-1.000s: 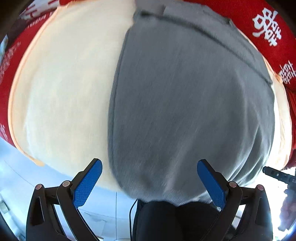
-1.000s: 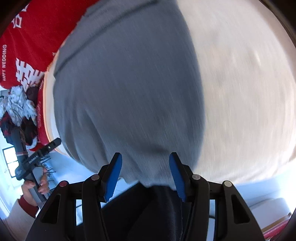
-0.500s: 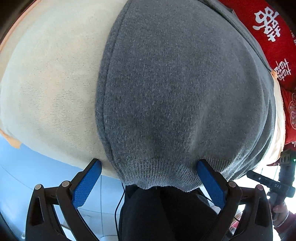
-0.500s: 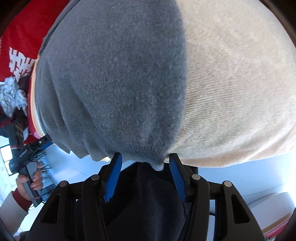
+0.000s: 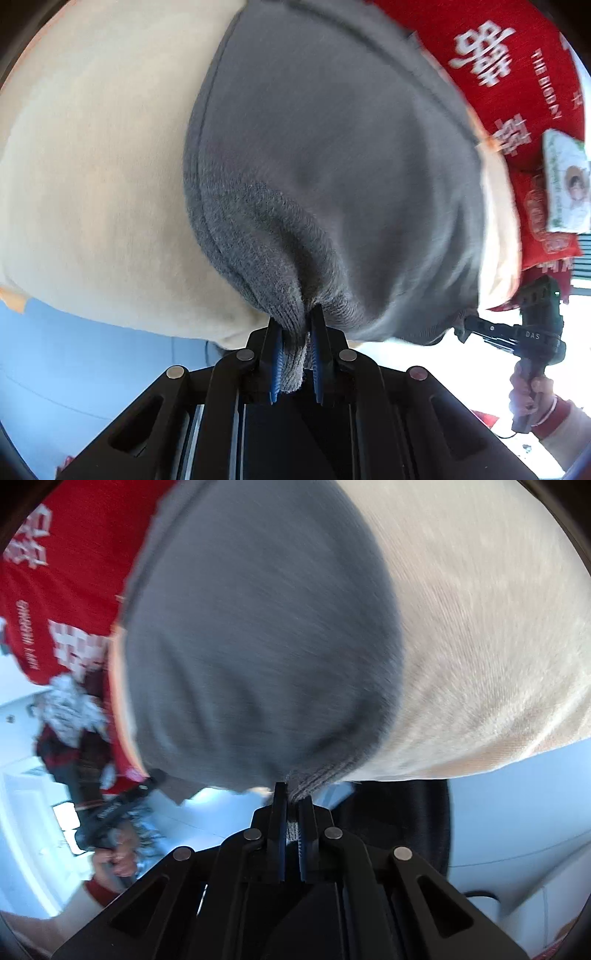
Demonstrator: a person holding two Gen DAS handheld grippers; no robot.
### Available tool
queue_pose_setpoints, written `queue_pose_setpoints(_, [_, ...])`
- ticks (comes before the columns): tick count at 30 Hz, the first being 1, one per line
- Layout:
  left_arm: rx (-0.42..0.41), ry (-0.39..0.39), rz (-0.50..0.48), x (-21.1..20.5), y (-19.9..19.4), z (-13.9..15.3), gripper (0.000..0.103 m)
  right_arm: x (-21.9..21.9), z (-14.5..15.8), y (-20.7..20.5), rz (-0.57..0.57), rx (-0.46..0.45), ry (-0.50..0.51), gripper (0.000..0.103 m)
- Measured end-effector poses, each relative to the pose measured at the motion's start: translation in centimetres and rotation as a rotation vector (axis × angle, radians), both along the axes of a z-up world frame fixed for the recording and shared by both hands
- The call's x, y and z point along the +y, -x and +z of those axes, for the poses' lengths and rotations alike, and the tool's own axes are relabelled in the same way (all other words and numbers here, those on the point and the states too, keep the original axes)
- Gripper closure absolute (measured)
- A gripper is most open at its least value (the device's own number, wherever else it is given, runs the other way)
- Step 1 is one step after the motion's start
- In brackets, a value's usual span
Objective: Fold small clothes
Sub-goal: 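Grasp the ribbed hem of the grey sweater with both grippers, then lift the held hem and fold it toward the collar with both grippers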
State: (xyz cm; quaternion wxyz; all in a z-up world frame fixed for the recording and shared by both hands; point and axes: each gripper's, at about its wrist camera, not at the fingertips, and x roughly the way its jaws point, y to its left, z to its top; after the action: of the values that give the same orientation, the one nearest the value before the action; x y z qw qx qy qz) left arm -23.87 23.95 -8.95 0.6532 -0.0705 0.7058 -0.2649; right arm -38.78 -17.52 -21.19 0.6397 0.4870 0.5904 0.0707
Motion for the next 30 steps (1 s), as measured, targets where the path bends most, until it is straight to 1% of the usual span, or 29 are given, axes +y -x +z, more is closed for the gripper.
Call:
queue_pose_setpoints(1, [-0.007,0.014,0.002,0.2,-0.5,0.5,0.089,-0.6,1.1,-0.2,-0.025,-0.028,-0.025,0.098])
queue_pose_setpoints(5, [-0.054,0.077,0.024,1.0,-4.1,5.0,0.089,-1.9,4.0,-2.6,-0.084,-0.109,-0.065,0.098])
queue_pose_setpoints(8, [-0.089,0.117,0.058,0.3,-7.7,6.4,0.089,-3.4,5.9,-4.3,-0.133,-0.173,-0.084,0.098])
queue_pose_setpoints(9, [-0.1,0.125,0.068,0.3,-8.6,7.0,0.095,-3.5,6.4,-5.2,-0.142,-0.185,-0.086,0.098])
queue_pose_setpoints(11, [-0.125,0.134,0.087,-0.1,-11.8,7.0,0.094,-4.4,7.1,-7.1,-0.154,-0.212,-0.083,0.098])
queue_pose_setpoints(12, [-0.139,0.133,0.095,-0.3,-13.0,7.1,0.094,-5.5,7.3,-7.7,-0.155,-0.219,-0.077,0.098])
queue_pose_setpoints(14, [-0.158,0.127,0.101,-1.2,-14.4,6.3,0.094,-6.2,8.0,-9.8,-0.154,-0.238,-0.062,0.098])
queue_pose_setpoints(17, [-0.176,0.115,0.114,-2.6,-16.7,5.8,0.094,-7.7,8.5,-12.4,-0.164,-0.25,-0.05,0.098])
queue_pose_setpoints(18, [-0.179,0.11,0.116,-3.4,-16.9,5.4,0.094,-8.2,8.3,-13.3,-0.167,-0.246,-0.042,0.098])
queue_pose_setpoints(20, [-0.184,0.094,0.116,-6.0,-18.4,4.4,0.094,-8.9,7.8,-15.1,-0.168,-0.237,-0.029,0.098])
queue_pose_setpoints(25, [-0.183,0.055,0.12,-7.4,-21.2,2.8,0.094,-10.0,6.5,-18.7,-0.165,-0.195,0.004,0.098])
queue_pose_setpoints(27, [-0.181,0.051,0.126,-7.7,-21.7,2.9,0.094,-10.4,6.3,-19.4,-0.172,-0.188,0.0,0.098])
queue_pose_setpoints(30, [-0.194,0.08,0.145,-8.0,-22.7,4.3,0.094,-11.7,7.0,-20.1,-0.191,-0.224,-0.02,0.098])
